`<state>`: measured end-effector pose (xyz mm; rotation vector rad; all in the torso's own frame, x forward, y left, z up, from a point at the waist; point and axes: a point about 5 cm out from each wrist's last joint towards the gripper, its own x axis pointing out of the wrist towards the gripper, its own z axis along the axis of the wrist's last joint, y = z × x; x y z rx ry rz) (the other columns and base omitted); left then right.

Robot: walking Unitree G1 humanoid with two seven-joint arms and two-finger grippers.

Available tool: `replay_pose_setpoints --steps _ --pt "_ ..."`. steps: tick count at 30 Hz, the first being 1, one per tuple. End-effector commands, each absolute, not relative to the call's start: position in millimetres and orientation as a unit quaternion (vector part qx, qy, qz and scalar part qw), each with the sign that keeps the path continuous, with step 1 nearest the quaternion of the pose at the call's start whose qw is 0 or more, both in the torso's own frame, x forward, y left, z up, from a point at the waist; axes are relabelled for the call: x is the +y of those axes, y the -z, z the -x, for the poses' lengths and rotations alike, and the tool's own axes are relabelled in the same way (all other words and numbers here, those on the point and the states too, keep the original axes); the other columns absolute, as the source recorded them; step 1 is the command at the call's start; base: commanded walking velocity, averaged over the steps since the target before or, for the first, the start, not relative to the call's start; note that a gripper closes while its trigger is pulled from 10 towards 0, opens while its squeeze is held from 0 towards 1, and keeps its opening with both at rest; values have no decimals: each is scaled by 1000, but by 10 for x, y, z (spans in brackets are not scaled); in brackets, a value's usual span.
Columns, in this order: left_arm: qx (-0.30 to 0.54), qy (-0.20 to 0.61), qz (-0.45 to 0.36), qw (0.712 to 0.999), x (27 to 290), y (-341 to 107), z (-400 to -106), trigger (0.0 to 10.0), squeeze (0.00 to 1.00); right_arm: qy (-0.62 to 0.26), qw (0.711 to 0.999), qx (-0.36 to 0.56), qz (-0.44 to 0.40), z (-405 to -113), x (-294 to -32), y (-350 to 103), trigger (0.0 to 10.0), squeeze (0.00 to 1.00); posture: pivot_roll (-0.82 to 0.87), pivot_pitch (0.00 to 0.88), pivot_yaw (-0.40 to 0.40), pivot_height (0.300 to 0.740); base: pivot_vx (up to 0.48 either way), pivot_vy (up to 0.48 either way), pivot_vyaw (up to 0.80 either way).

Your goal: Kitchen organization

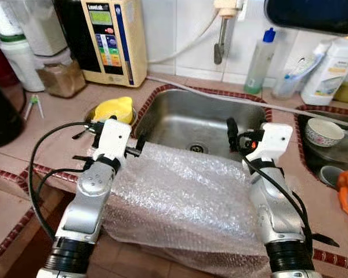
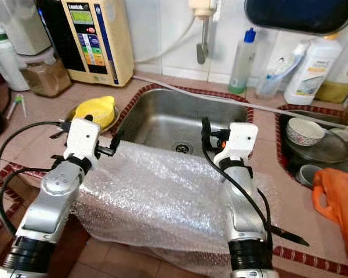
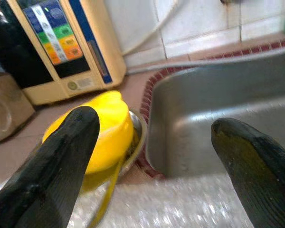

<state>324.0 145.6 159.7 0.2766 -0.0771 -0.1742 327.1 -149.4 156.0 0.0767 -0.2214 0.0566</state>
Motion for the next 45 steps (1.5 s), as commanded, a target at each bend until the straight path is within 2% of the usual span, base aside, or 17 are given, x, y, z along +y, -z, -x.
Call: replay_pose_setpoints --steps 1,12,30,45 --pt "-65 63 -141 986 1537 -1736 -3270 10000 0 -47 989 -139 -25 -3250 -1447 -1715 10000 0 132 13 -9 740 0 0 0" --pt "-66 27 -124 990 1701 -1789 -3228 10000 0 -63 990 -130 -2 -3080 -1536 -1696 10000 0 110 38 -45 740 0 0 0" --pt "-56 29 -105 992 1680 -1822 -3167 10000 0 -89 989 -118 -1 -2924 -1458 -1779 10000 0 93 73 -62 740 0 0 0" --pt "-41 31 -101 994 1686 -1797 -3160 10000 0 -87 990 -109 -3 -2911 -1442 -1779 10000 0 90 82 -51 740 0 291 0"
